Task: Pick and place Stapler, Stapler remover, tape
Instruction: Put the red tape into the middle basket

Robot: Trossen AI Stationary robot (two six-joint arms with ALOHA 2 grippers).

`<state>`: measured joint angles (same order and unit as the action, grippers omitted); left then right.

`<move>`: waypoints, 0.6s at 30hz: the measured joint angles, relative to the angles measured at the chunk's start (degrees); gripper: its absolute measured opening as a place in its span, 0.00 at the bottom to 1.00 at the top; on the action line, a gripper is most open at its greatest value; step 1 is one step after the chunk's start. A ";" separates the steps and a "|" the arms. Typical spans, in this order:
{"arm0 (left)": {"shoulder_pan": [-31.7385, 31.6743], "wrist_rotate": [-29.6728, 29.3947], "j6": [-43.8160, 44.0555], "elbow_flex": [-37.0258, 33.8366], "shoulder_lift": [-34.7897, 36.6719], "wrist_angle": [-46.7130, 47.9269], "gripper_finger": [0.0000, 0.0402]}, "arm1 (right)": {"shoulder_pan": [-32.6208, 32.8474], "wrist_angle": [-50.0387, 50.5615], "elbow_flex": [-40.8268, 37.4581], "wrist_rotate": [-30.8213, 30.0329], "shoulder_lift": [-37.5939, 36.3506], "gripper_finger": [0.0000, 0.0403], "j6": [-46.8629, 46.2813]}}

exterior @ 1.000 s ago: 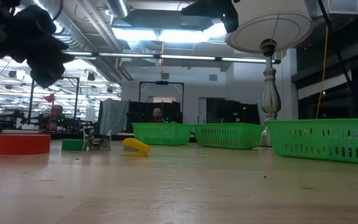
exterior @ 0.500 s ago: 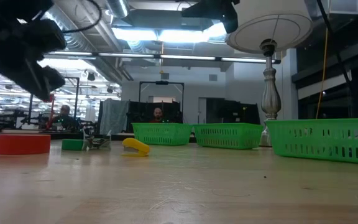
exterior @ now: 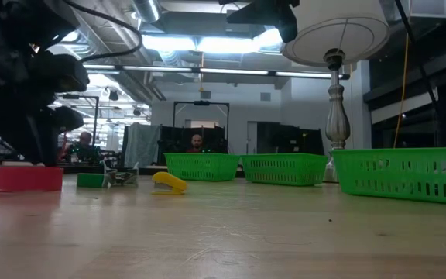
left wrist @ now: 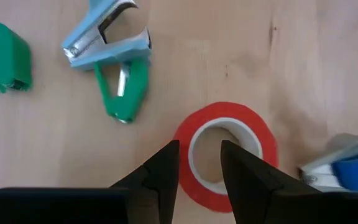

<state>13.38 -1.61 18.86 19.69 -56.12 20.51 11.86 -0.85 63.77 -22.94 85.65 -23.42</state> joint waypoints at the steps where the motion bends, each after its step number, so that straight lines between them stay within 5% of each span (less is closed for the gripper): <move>1: 0.16 -0.51 0.01 0.17 -0.88 -0.22 0.29 | 0.00 0.00 0.00 0.00 0.00 0.43 0.00; 10: 0.17 -4.19 2.85 0.88 -5.01 -0.20 0.29 | 0.47 0.00 0.00 0.00 0.00 0.43 -0.16; 18: 0.28 -0.68 0.10 6.91 -4.99 4.14 0.29 | 0.57 -0.02 0.00 0.00 0.00 0.43 -0.17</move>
<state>13.67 -2.29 18.96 26.60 -61.10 24.65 12.43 -0.86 63.77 -22.94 85.65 -23.59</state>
